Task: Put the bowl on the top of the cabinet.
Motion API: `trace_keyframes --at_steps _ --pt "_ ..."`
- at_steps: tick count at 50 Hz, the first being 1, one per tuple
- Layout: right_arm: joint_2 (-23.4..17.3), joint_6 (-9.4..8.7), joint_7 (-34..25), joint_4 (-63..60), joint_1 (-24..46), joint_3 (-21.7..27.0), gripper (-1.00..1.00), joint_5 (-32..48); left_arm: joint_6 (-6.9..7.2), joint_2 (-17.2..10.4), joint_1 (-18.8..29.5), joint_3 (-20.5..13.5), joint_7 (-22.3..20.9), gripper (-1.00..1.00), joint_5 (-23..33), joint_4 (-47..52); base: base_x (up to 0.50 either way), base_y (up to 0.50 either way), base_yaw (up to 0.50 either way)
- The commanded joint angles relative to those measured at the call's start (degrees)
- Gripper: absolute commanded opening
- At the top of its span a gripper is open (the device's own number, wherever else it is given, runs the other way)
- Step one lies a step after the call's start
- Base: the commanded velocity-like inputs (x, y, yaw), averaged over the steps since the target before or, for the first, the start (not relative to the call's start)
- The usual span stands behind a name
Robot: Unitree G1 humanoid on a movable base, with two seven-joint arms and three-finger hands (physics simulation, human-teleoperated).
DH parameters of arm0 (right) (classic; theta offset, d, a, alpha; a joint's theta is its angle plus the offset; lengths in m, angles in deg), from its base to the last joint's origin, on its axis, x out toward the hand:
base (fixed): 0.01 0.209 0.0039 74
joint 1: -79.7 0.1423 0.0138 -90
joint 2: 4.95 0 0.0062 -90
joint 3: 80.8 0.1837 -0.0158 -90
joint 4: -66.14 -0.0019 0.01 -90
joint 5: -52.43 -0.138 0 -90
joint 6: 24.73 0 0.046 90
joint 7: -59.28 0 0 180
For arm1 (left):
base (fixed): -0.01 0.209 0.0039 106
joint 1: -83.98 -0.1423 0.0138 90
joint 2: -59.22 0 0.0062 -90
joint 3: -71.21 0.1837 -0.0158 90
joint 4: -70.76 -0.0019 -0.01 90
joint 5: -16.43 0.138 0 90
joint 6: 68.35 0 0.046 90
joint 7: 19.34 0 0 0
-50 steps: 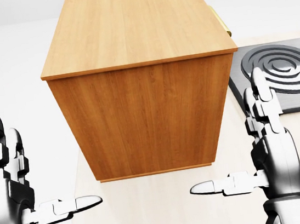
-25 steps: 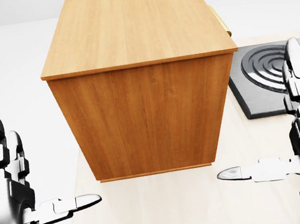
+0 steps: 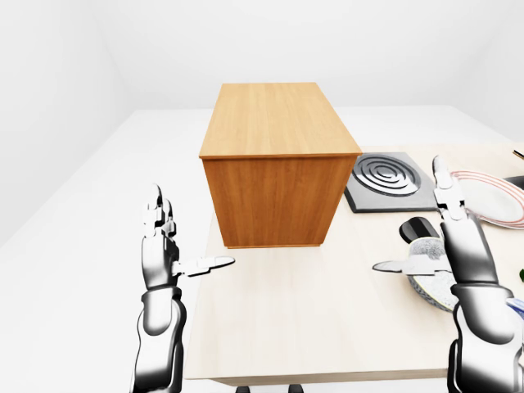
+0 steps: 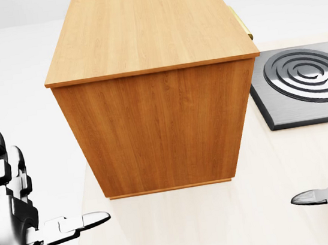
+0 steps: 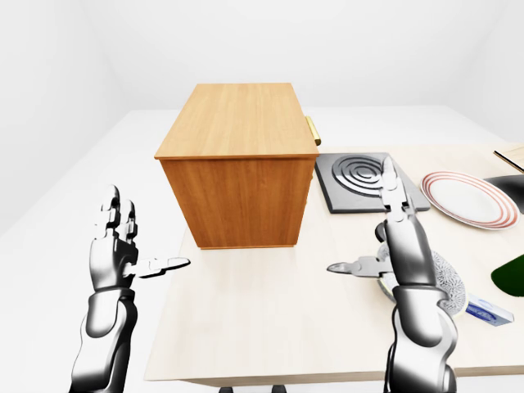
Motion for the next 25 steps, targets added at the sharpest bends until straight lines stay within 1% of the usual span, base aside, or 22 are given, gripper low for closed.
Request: trace_keyframes --at_steps 1,4,7,10,11,16,19,21,25 --pt "-1.12 2.2 -6.36 1.81 -2.24 4.72 1.0 5.79 0.0 0.02 -0.19 0.14 -0.07 1.0 0.1 -0.02 0.0 0.0 0.0" --pt "-1.55 2.44 -8.6 1.97 -2.42 6.05 1.0 6.98 0.0 0.04 -0.24 0.22 -0.13 1.0 0.18 0.11 0.0 0.0 0.0" --pt "-1.73 3.89 -10.0 2.82 -2.84 7.0 1.0 8.22 0.0 0.04 -0.18 0.25 -0.18 1.0 0.22 -0.22 0.0 0.0 0.0" --pt "-1.92 4.71 -11.11 3.41 -2.82 7.76 1.0 9.13 0.0 0.06 -0.25 0.3 -0.2 1.0 0.21 0.0 0.0 0.0 0.0" --pt "-2.27 4.22 -12.16 2.85 -2.71 8.22 1.0 9.41 0.0 0.06 -0.24 0.33 -0.24 1.0 0.22 -0.19 0.0 0.0 0.0" --pt "-3.35 4.02 -15.05 2.55 -2.17 9.75 1.0 10.49 0.0 0.04 -0.22 0.36 -0.34 1.0 0.24 -0.6 0.0 0.0 0.0" --pt "-4.02 4.57 -16.13 3.17 -2.06 10.47 1.0 11.22 0.0 0.02 -0.23 0.39 -0.42 1.0 0.22 -0.61 0.0 0.0 0.0" --pt "-4.1 5.47 -16.51 3.6 -2.27 10.75 1.0 11.75 0.0 0.01 -0.17 0.37 -0.44 1.0 0.21 -0.83 0.0 0.0 0.0" --pt "-4.72 5.67 -17.45 4.09 -1.93 11.82 1.0 12.11 0.0 0.05 -0.24 0.42 -0.45 1.0 0.25 -0.5 0.0 0.0 0.0"
